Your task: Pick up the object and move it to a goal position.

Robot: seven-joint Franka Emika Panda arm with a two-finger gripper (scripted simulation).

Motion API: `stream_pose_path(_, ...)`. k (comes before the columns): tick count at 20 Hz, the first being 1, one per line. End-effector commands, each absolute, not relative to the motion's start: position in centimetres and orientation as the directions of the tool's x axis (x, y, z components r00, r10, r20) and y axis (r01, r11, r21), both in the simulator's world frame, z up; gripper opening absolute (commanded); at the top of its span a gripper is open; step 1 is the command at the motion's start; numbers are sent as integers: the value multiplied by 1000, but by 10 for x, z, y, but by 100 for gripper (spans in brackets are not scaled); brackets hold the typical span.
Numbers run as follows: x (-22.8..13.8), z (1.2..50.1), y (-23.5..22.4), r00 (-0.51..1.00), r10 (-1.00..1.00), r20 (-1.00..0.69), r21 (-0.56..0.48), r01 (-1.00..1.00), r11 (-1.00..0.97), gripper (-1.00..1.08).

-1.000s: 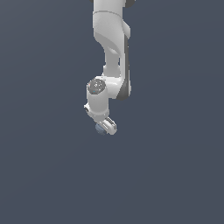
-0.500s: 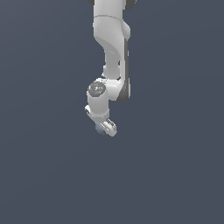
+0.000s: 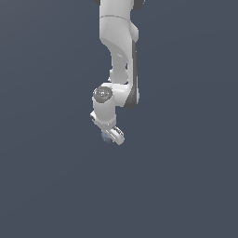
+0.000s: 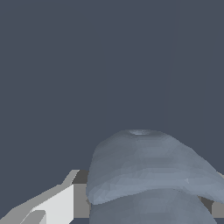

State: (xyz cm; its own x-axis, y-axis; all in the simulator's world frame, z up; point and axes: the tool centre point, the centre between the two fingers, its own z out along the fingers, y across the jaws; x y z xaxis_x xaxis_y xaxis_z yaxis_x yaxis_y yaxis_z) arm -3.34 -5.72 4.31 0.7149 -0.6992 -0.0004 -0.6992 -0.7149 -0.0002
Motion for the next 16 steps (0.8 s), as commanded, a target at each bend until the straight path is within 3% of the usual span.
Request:
stream_pose_path(1,-32,49,-56,715,-699,0,-1,-699,-715,-100)
stream_pose_path(8,-25,87,-47,715,-699,0,-1,-699,-715,-100)
stream_pose_path(16,-10,163,-29,714,-700,1,1,-700,-714,-100)
